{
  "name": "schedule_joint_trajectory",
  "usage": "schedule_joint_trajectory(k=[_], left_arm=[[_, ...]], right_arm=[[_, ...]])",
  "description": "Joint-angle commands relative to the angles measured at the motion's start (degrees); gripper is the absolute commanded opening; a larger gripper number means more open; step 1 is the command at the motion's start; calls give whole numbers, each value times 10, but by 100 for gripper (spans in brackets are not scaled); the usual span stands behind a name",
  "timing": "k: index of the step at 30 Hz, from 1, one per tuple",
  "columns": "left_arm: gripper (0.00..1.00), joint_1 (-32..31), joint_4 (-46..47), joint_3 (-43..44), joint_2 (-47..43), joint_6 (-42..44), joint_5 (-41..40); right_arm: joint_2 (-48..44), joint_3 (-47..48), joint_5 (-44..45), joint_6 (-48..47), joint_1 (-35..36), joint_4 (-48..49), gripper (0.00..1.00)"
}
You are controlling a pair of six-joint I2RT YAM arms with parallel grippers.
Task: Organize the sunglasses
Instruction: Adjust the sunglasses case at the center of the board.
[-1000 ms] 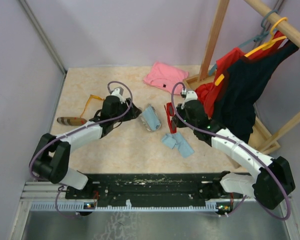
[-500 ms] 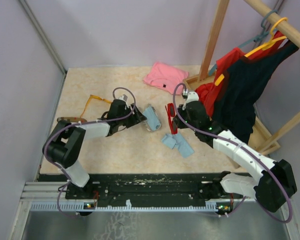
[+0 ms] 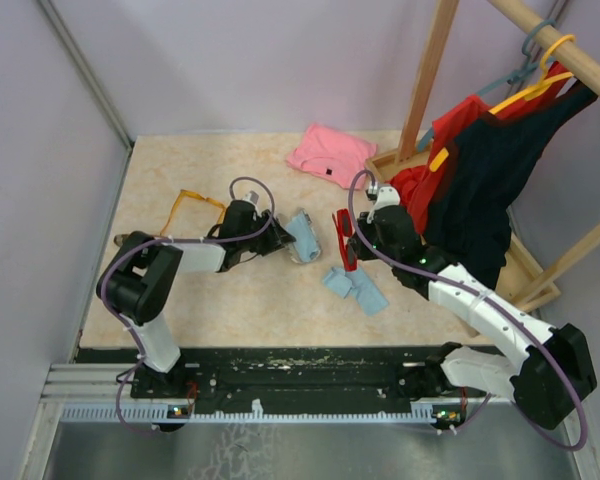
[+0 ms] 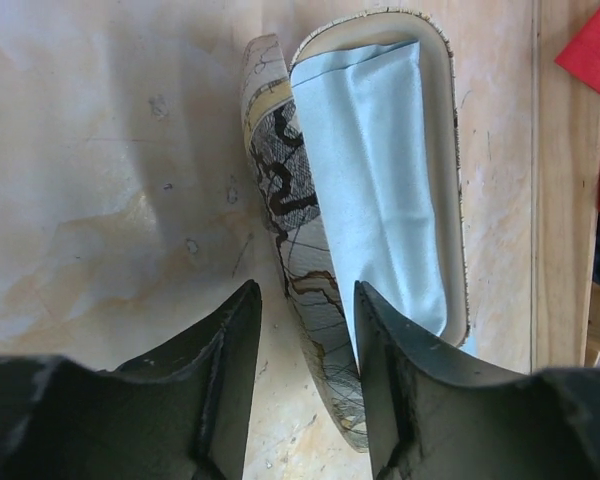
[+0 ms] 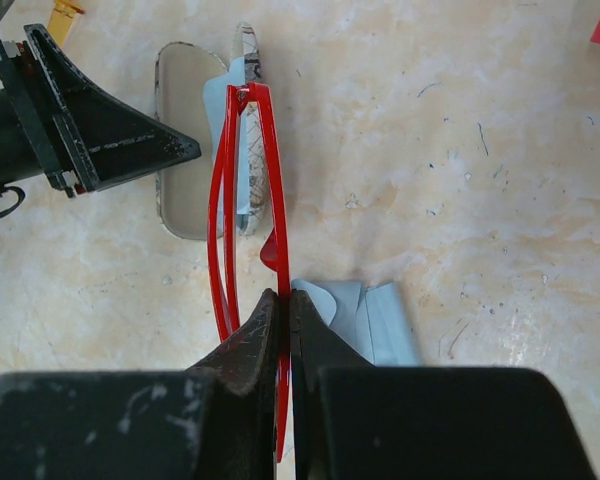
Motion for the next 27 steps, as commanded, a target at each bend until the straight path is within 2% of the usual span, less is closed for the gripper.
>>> schedule_joint_trajectory(k=[1, 12, 20, 27], left_arm=[[45, 0, 17, 16, 2, 12, 2], [29, 0, -16, 14, -40, 52, -19], [27, 0, -67, 7, -92, 91, -48], [27, 0, -150, -11, -161, 130, -115]], right_arm=[[-20, 1, 10, 6, -6, 19, 0], [-18, 1, 9, 8, -6, 23, 0], [-16, -2, 2, 9, -6, 29, 0], [-11, -7, -37, 16, -6, 59, 0]])
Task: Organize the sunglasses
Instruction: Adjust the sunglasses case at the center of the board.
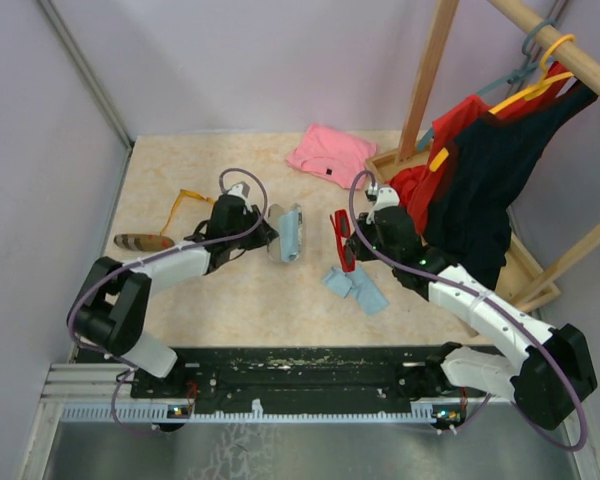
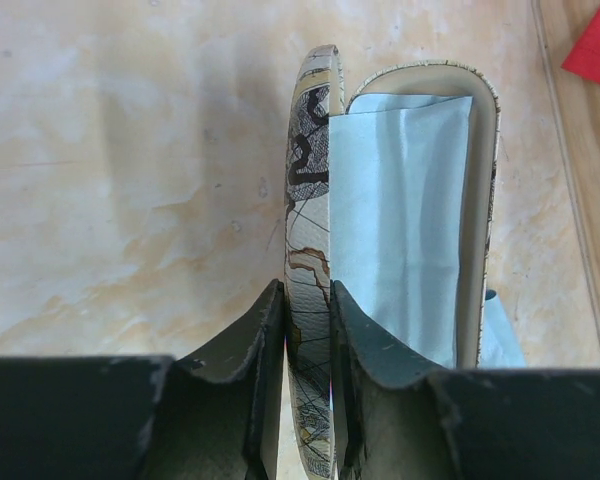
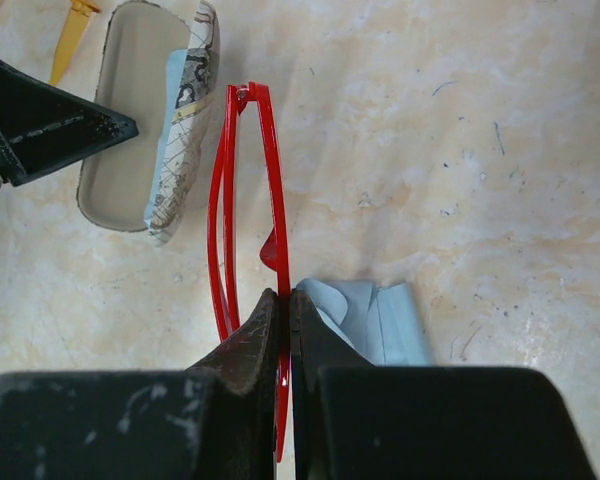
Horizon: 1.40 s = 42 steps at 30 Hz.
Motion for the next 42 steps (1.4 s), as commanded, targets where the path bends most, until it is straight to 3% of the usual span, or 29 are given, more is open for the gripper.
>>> schedule_joint_trajectory(k=[1, 11, 24, 42], left_arm=[[27, -1, -53, -17, -57, 36, -56], [27, -12, -161, -38, -127, 63, -142], [27, -38, -168, -68, -140, 67, -174], [41, -48, -157, -81, -145, 57, -152]], right_arm=[[-7, -3, -36, 15, -6, 58, 0], [29, -21, -119, 90, -6, 149, 0], [79, -60, -157, 180, 8, 240, 0], [143, -75, -153, 256, 38, 342, 0]])
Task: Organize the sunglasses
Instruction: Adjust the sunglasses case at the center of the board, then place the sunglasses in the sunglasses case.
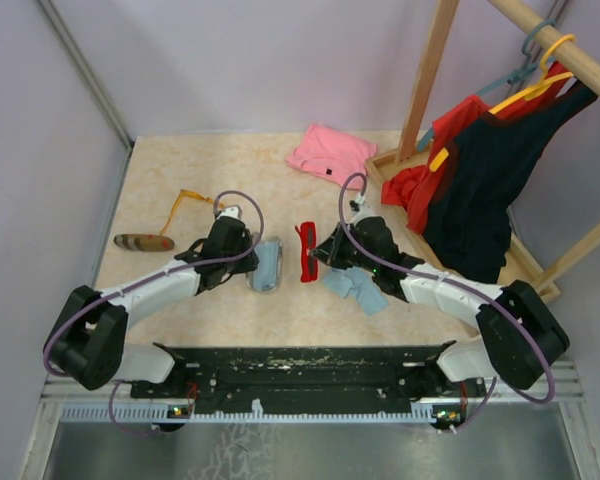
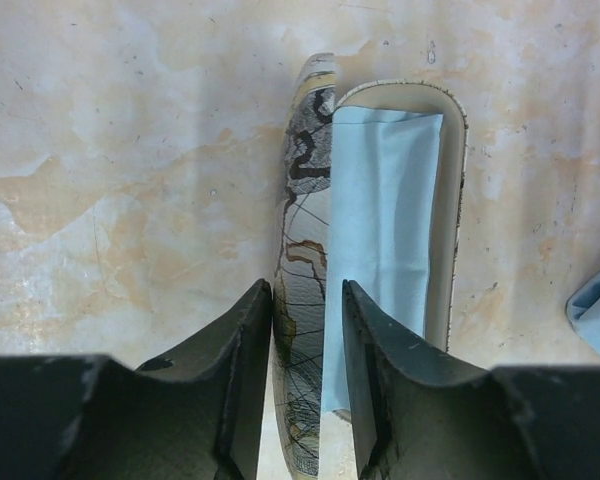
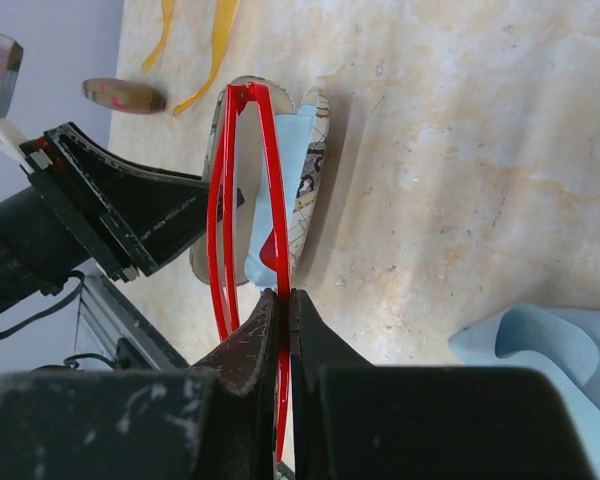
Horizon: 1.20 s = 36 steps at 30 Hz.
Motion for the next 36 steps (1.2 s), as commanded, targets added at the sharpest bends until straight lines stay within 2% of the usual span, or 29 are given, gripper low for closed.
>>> schedule_joint_trajectory(k=[1, 8, 18, 26, 36], left_arm=[[41, -4, 15, -9, -16, -5, 12], [45, -4, 23, -19, -24, -11, 34], [47, -4, 29, -19, -29, -8, 38], [47, -4, 32, -15, -25, -8, 37], [45, -4, 32, -10, -23, -5, 43]], right_arm=[[16, 7, -7, 31, 8, 80, 0], [59, 22, -8, 56, 19, 117, 0], [136, 79, -47, 43, 21, 136, 0], [184, 144, -76, 26, 24, 99, 0], [250, 208, -67, 8, 38, 32, 0]])
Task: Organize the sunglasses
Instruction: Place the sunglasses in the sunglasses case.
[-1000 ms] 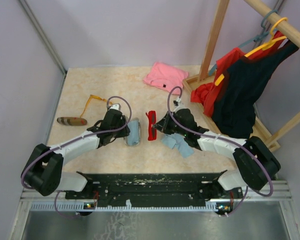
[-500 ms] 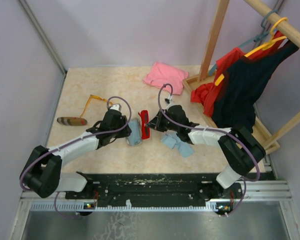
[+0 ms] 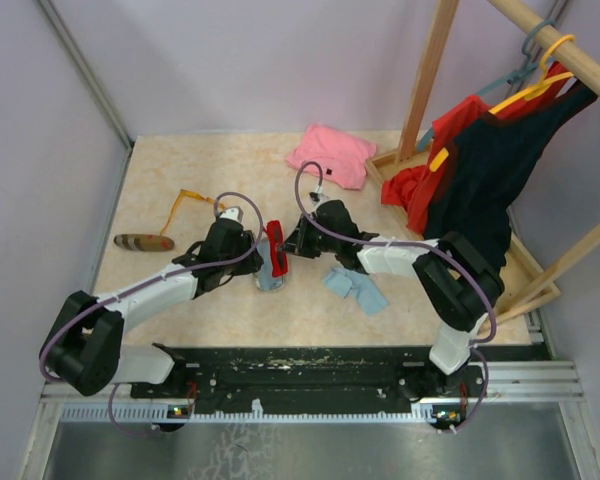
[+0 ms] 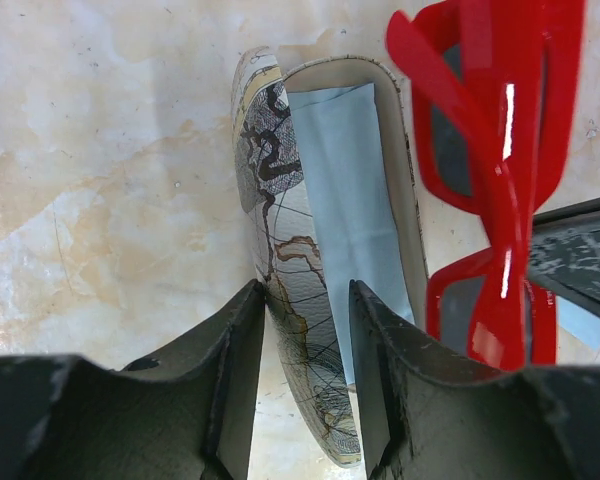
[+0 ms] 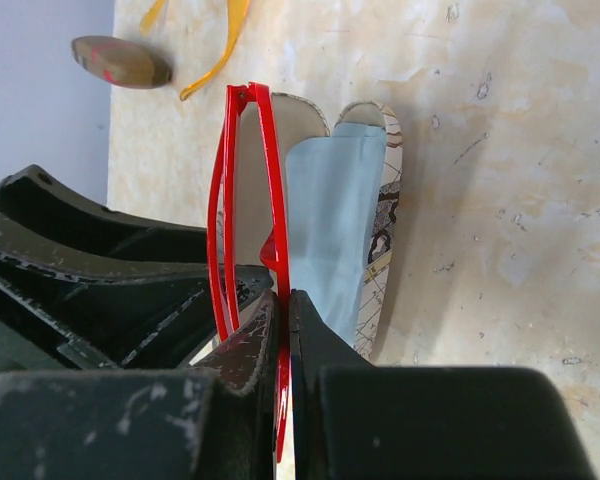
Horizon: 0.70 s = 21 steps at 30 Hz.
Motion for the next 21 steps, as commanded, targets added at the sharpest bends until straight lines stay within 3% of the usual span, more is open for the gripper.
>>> schedule_joint_trajectory(k=[1, 21], left_arm=[[45, -2, 13, 7, -4, 2, 8], [42, -2, 10, 12, -8, 5, 13]], right_arm=[[18, 48, 1, -15, 10, -16, 0], [70, 91, 17, -21, 34, -47, 0]])
